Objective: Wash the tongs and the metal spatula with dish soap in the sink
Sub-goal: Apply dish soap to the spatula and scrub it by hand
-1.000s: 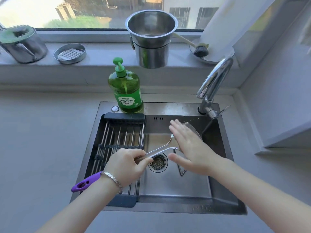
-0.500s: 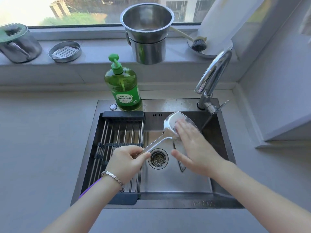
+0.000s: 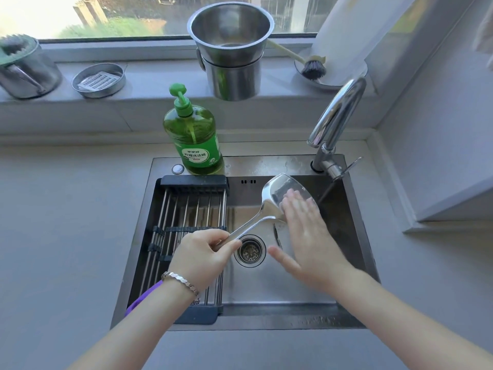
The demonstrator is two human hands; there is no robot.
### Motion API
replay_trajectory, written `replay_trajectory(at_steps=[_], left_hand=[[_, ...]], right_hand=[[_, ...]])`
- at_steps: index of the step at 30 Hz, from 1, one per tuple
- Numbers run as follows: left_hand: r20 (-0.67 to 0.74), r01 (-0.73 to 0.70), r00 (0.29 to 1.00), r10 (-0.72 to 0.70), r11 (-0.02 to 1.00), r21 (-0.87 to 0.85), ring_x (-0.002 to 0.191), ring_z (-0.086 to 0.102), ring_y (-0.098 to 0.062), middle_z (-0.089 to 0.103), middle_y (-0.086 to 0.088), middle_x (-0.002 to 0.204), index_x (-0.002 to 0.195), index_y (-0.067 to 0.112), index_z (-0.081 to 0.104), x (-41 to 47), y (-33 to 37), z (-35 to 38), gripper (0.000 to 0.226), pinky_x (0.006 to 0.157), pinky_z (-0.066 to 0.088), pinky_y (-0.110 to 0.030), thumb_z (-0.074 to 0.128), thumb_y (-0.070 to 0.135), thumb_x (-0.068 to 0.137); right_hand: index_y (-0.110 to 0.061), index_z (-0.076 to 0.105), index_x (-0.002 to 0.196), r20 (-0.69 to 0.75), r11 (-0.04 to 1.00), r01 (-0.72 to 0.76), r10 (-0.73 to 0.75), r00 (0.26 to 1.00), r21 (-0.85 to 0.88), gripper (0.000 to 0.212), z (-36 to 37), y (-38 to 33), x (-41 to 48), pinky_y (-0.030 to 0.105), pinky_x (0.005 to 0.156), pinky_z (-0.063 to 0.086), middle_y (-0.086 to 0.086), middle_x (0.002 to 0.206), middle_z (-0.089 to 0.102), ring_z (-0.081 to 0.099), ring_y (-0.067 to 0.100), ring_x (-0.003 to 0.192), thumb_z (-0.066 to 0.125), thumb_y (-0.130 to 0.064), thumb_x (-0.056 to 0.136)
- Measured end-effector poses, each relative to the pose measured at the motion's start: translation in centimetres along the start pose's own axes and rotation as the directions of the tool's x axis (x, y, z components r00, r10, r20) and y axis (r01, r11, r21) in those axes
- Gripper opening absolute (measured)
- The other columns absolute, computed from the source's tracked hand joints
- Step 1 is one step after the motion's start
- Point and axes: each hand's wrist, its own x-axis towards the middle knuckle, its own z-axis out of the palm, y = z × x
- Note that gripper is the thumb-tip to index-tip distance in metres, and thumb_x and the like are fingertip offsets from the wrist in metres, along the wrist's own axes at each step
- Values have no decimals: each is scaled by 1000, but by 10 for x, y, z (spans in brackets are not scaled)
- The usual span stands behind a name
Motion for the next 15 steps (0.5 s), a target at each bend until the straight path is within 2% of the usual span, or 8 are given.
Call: replay_trajectory(at_steps=[2,5,7,9,11,13,15], left_hand=[[1,28,1000,-28,1000,0,60,59,-27,66,-11,62,75,11,73,-1,1,0,27,61,53,-39,70,39,76],[-12,35,999,-35,999,-10,57,57,-25,67,-13,63,77,11,73,-1,1,0,19,60,52,-38,70,29,79],[-3,36,999,-36,999,-2,56,55,-25,66,-14,64,78,11,73,-2,2,2,19,58,51,-36,69,30,80],[11,41,999,-41,999,-7,53,48,-19,65,-18,64,77,11,72,-2,3,3,21,54,46,-31,69,31,80],[10,27,1000,-27,1000,-5,51,46,-19,62,-18,63,76,10,71,-2,3,4,31,52,44,-31,66,40,79],[17,-6,1000,6,999,41,52,50,-23,61,-13,59,75,11,70,-1,4,3,40,53,48,-35,57,50,73],[55,-30,998,24,993,111,50,48,-17,58,-5,55,76,14,70,-3,5,2,37,54,48,-33,57,49,77]], right_hand=[[8,28,140,19,998,53,-52,998,-34,86,4,-4,-3,38,114,7,24,149,27,17,31,140,16,-62,92],[10,30,138,25,1000,-27,27,999,10,88,0,2,-1,37,112,7,27,147,30,24,35,139,11,-63,93],[9,27,138,59,1000,26,-26,998,2,86,1,-1,-2,39,112,10,27,147,29,22,36,138,13,-62,92],[6,26,139,85,995,97,-95,992,-22,86,0,-5,0,39,112,12,24,148,27,20,33,140,14,-64,91],[5,21,144,19,999,40,-41,999,25,97,-4,2,7,35,114,3,22,152,20,14,29,143,3,-71,86],[3,12,146,72,999,19,-22,997,46,105,-8,6,12,30,115,-7,20,155,9,1,25,144,-3,-76,79],[5,18,145,139,989,144,-148,979,37,101,-8,-2,11,33,114,0,21,154,12,4,28,144,6,-75,83]])
